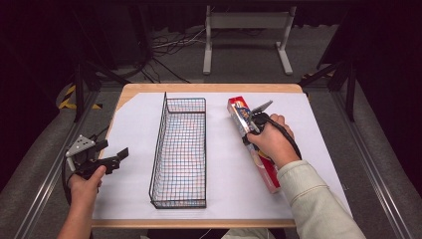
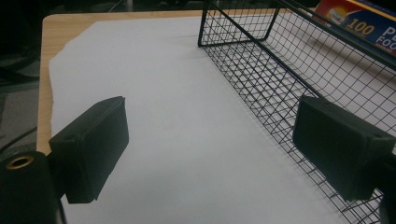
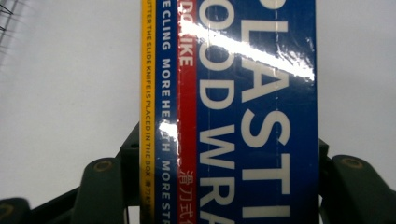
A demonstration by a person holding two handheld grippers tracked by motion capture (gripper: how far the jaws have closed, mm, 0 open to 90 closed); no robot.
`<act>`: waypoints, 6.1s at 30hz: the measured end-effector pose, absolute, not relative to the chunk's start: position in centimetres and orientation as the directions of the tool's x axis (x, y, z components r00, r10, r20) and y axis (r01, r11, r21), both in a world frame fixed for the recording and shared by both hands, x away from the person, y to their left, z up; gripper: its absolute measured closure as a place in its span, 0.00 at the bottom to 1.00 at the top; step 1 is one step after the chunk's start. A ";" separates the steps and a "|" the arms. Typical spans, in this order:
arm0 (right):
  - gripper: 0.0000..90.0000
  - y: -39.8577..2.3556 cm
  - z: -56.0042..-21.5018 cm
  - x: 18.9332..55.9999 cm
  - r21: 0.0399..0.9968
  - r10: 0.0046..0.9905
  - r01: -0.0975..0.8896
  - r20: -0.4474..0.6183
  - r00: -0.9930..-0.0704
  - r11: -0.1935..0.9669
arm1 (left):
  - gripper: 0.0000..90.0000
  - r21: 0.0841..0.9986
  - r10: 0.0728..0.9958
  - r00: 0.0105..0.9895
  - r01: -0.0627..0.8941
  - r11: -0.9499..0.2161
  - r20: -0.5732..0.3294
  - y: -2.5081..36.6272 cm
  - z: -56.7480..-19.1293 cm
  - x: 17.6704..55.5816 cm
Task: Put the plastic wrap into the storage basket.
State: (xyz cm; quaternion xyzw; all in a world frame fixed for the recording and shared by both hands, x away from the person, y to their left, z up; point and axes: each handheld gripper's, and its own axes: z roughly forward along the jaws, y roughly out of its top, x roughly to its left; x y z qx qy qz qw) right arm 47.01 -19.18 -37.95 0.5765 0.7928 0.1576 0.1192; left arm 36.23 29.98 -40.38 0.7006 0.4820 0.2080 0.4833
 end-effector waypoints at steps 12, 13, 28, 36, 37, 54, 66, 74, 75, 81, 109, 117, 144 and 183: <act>0.45 -19.0 -35.2 46.5 0.450 0.964 0.861 0.003 -0.267 0.237 | 0.13 0.875 0.874 0.453 0.478 -0.073 -0.175 29.7 -40.5 36.4; 0.45 -19.0 -35.1 46.5 0.453 0.964 0.860 0.003 -0.266 0.236 | 0.13 0.876 0.874 0.454 0.476 -0.072 -0.175 29.7 -40.5 36.3; 0.45 -18.1 -33.1 45.6 0.512 0.966 0.843 0.093 -0.241 0.161 | 0.13 0.877 0.875 0.449 0.476 -0.065 -0.179 29.9 -40.5 36.3; 0.45 -16.4 -32.0 45.0 0.544 0.964 0.835 0.167 -0.208 0.086 | 0.13 0.876 0.871 0.454 0.478 -0.060 -0.188 29.8 -40.5 36.5; 0.45 -16.2 -31.9 44.9 0.550 0.963 0.831 0.173 -0.208 0.081 | 0.13 0.876 0.871 0.455 0.477 -0.063 -0.186 29.7 -40.5 36.6; 0.45 -11.8 -30.9 44.4 0.570 0.959 0.822 0.221 -0.176 0.020 | 0.13 0.882 0.854 0.478 0.468 -0.051 -0.204 28.9 -40.2 37.9; 0.45 -9.2 -30.1 44.6 0.586 0.960 0.810 0.232 -0.153 -0.012 | 0.13 0.883 0.854 0.473 0.468 -0.037 -0.215 29.0 -40.3 38.6; 0.45 -7.3 -29.5 44.5 0.574 0.955 0.819 0.251 -0.157 -0.016 | 0.13 0.879 0.852 0.472 0.475 -0.030 -0.226 29.0 -40.4 38.7; 0.45 -7.1 -29.4 44.5 0.571 0.955 0.820 0.256 -0.153 -0.022 | 0.13 0.880 0.851 0.474 0.474 -0.033 -0.224 28.9 -40.4 38.7; 0.45 -5.6 -29.9 44.7 0.574 0.956 0.818 0.261 -0.131 -0.045 | 0.13 0.879 0.848 0.479 0.476 -0.034 -0.226 28.8 -40.4 38.7; 0.45 -1.0 -30.5 44.5 0.584 0.938 0.804 0.331 -0.107 -0.114 | 0.13 0.876 0.851 0.470 0.482 -0.025 -0.235 29.3 -40.4 38.1; 0.45 0.5 -31.2 44.5 0.602 0.937 0.792 0.327 -0.125 -0.105 | 0.13 0.875 0.857 0.456 0.484 -0.012 -0.240 29.9 -40.5 37.7; 0.45 2.7 -35.8 44.1 0.635 0.967 0.766 0.243 -0.079 -0.097 | 0.13 0.876 0.859 0.457 0.482 -0.020 -0.231 29.7 -40.6 37.8; 0.45 3.1 -39.4 44.8 0.506 0.985 0.860 0.172 -0.030 -0.063 | 0.13 0.870 0.863 0.445 0.493 -0.013 -0.239 30.0 -40.9 37.9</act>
